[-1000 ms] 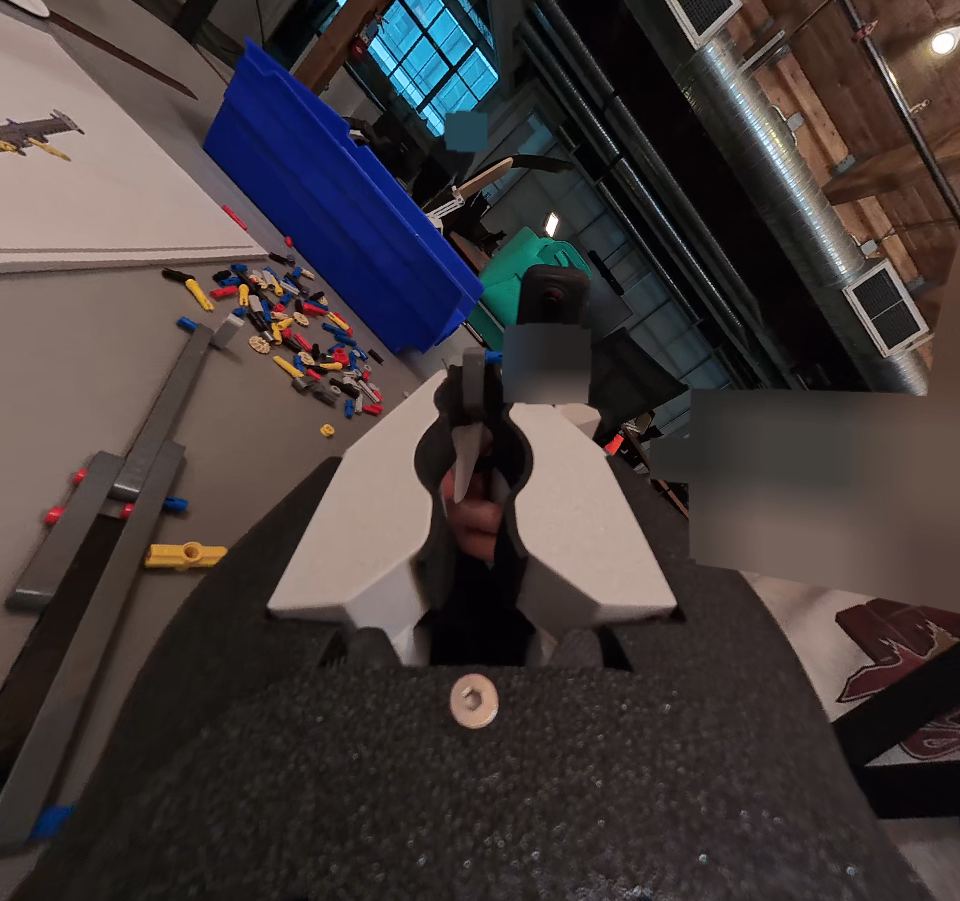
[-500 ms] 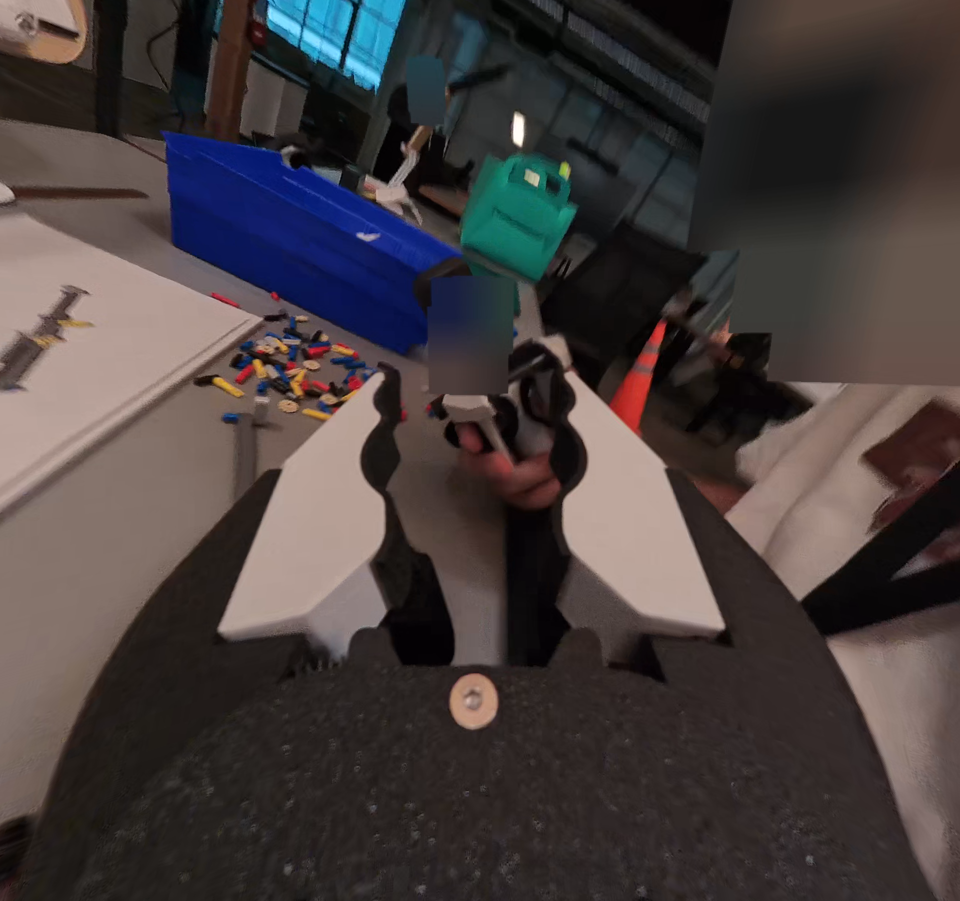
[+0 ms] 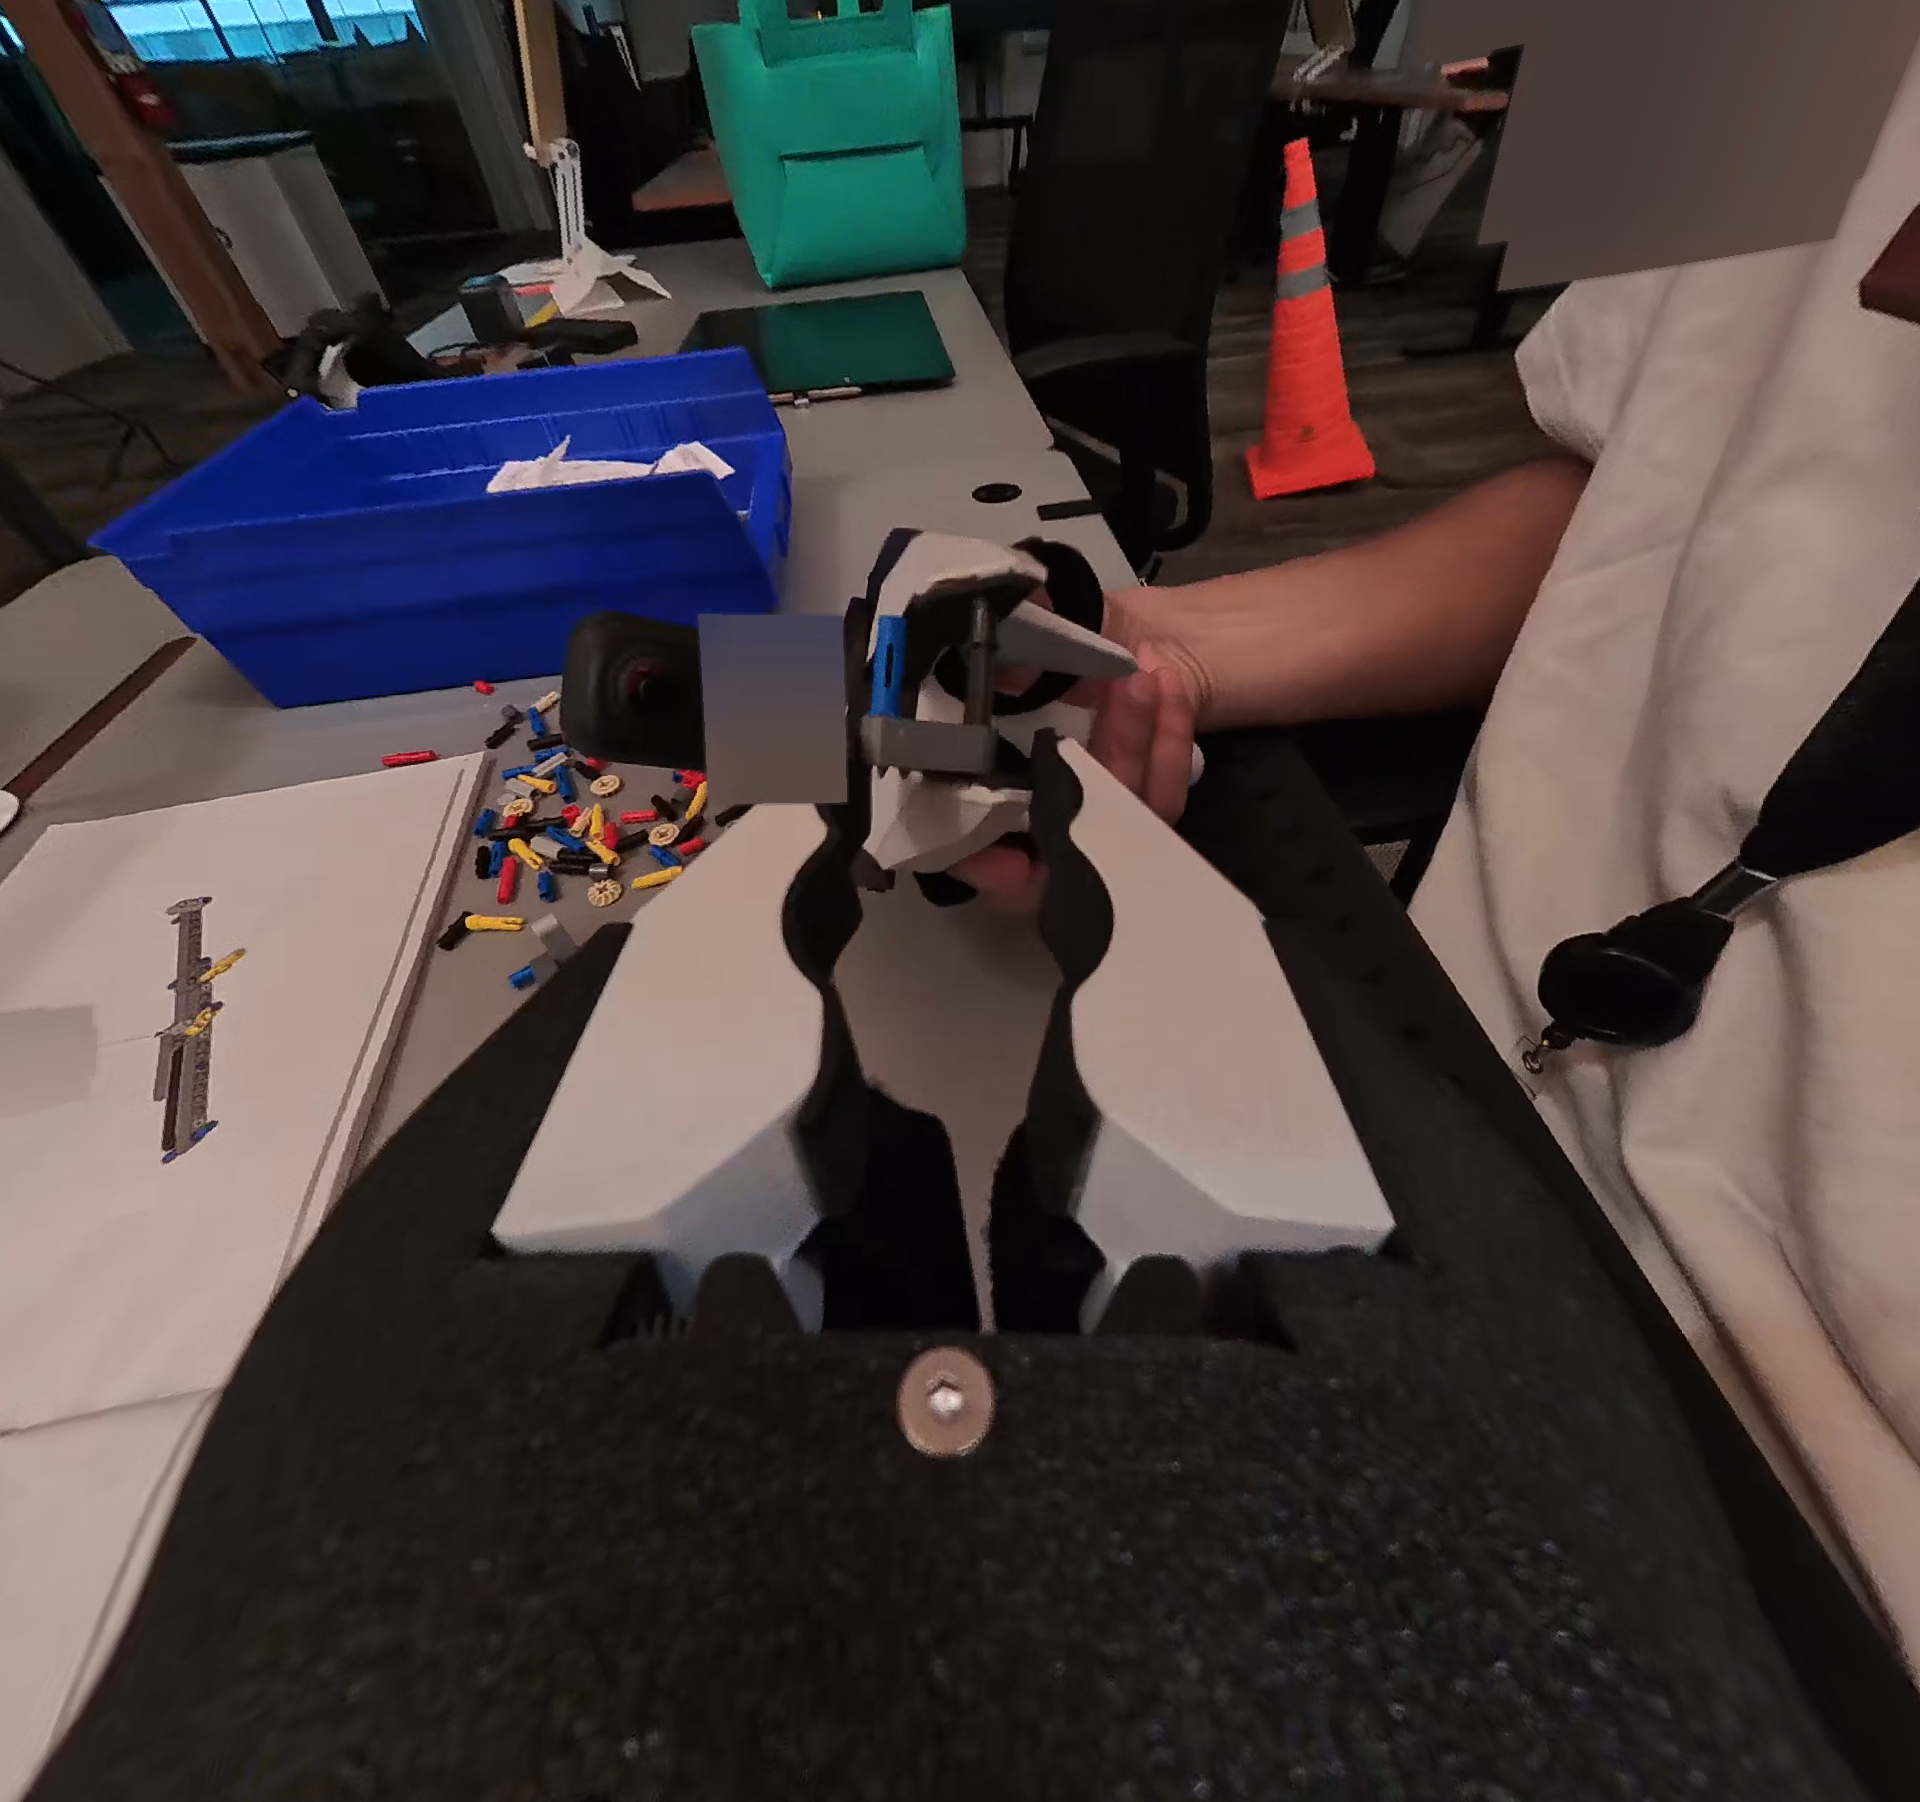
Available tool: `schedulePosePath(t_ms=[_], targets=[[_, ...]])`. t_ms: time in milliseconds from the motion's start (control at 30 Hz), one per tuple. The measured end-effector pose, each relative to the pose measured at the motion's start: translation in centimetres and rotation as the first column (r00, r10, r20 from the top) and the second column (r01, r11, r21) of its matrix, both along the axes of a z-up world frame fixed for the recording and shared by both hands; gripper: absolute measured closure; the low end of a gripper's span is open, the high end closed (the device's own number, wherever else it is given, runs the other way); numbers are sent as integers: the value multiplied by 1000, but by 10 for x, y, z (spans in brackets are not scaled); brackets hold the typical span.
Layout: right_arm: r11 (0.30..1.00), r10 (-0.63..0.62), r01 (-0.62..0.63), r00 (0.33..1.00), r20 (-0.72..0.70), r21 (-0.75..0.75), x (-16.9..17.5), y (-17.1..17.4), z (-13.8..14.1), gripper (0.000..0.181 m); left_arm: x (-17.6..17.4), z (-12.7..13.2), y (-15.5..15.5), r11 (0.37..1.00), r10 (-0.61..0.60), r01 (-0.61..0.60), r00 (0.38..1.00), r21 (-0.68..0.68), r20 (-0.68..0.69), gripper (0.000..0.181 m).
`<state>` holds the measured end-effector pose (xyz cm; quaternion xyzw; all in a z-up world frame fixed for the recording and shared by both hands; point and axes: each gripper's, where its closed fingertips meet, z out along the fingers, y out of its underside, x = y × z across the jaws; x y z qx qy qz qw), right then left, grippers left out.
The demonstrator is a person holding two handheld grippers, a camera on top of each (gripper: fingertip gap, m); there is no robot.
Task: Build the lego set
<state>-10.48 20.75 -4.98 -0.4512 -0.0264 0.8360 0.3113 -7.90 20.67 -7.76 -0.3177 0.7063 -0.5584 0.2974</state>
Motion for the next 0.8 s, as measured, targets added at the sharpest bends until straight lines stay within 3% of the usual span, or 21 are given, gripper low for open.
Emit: schedulePosePath(t_ms=[167, 200, 367, 467, 567, 600, 633, 667, 700, 767, 800], targets=[[999, 9, -8, 1000, 22, -54, -2, 8, -9, 152, -2, 2, 7, 995, 28, -26, 999, -99, 18, 151], [998, 24, -22, 999, 29, -54, -4, 8, -10, 152, -2, 2, 9, 996, 40, -38, 999, -82, 25, 159], [996, 10, -8, 1000, 25, -90, -5, 18, -14, 152, -3, -4, 18, 997, 74, -74, 997, -30, 13, 159], [993, -79, 85, 995, 68, -82, -1, 29, -17, 145, -1, -8, 29, 991, 133, -133, 991, -6, -1, 159], [974, -221, 227, 955, 199, -6, 4, 36, -20, 130, 5, -4, 46, 972, 195, -199, 980, -123, -45, 159], [949, -312, 312, 903, 295, 47, 8, 41, -25, 128, 7, -2, 53, 956, 210, -222, 974, -191, -79, 159], [904, -423, 407, 801, 424, 133, 14, 47, -34, 126, 8, -3, 59, 934, 209, -237, 969, -266, -129, 159], [840, -534, 473, 643, 549, 264, 21, 53, -42, 127, 9, -5, 64, 903, 197, -253, 962, -348, -189, 159], [767, -626, 491, 432, 649, 413, 30, 58, -51, 126, 10, -7, 68, 859, 171, -266, 954, -437, -245, 159], [655, -697, 396, -14, 717, 644, 49, 64, -63, 130, 10, -6, 72, 744, 69, -251, 951, -619, -303, 159], [633, -703, 302, -161, 693, 713, 52, 65, -63, 131, 10, -5, 74, 684, 29, -249, 949, -686, -315, 160]])
